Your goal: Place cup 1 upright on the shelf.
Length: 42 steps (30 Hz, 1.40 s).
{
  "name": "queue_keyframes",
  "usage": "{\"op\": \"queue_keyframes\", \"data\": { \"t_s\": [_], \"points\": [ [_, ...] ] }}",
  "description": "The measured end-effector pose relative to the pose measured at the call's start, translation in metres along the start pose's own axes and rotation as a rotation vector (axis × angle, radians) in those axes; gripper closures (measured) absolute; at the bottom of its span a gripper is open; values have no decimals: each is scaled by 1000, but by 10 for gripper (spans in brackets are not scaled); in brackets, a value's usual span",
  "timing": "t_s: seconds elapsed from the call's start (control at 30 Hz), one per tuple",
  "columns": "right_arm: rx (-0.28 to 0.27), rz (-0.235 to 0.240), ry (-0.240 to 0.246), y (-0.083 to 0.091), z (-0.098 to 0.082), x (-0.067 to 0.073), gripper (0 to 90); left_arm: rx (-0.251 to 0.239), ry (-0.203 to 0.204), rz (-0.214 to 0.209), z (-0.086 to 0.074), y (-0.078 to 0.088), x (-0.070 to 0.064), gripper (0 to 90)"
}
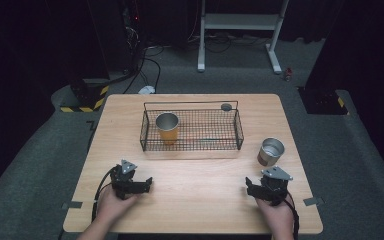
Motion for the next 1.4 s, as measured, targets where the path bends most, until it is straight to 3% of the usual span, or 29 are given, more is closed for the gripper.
{"op": "queue_keyframes", "data": {
  "t_s": [0.5, 0.77, 1.0, 1.23, 1.4],
  "points": [
    [-38, -17, -23, 6, 12, -13, 101, -2, 18, 12, 0, 0, 0, 0],
    [-31, -47, -4, -1, 14, -24, 99, -3, 20, 16, 0, 0, 1, 0],
    [-67, -57, -47, 0, 19, -33, 93, -6, 31, 22, 1, -1, 1, 0],
    [-67, -85, -25, -1, 22, -42, 92, -6, 35, 25, 1, -2, 1, 0],
    [-73, -92, -38, -4, 25, -46, 92, -5, 36, 25, 1, -2, 1, 0]
  ]
}}
Point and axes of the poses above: each handheld gripper's, and its own axes: y roughly backward along the jaws, z roughly out of its top, x roughly to its left, the point moved 6 cm from there along -y, roughly forward along the jaws, and after that the axes turned 2 degrees about -x, right-handed, at the moved point
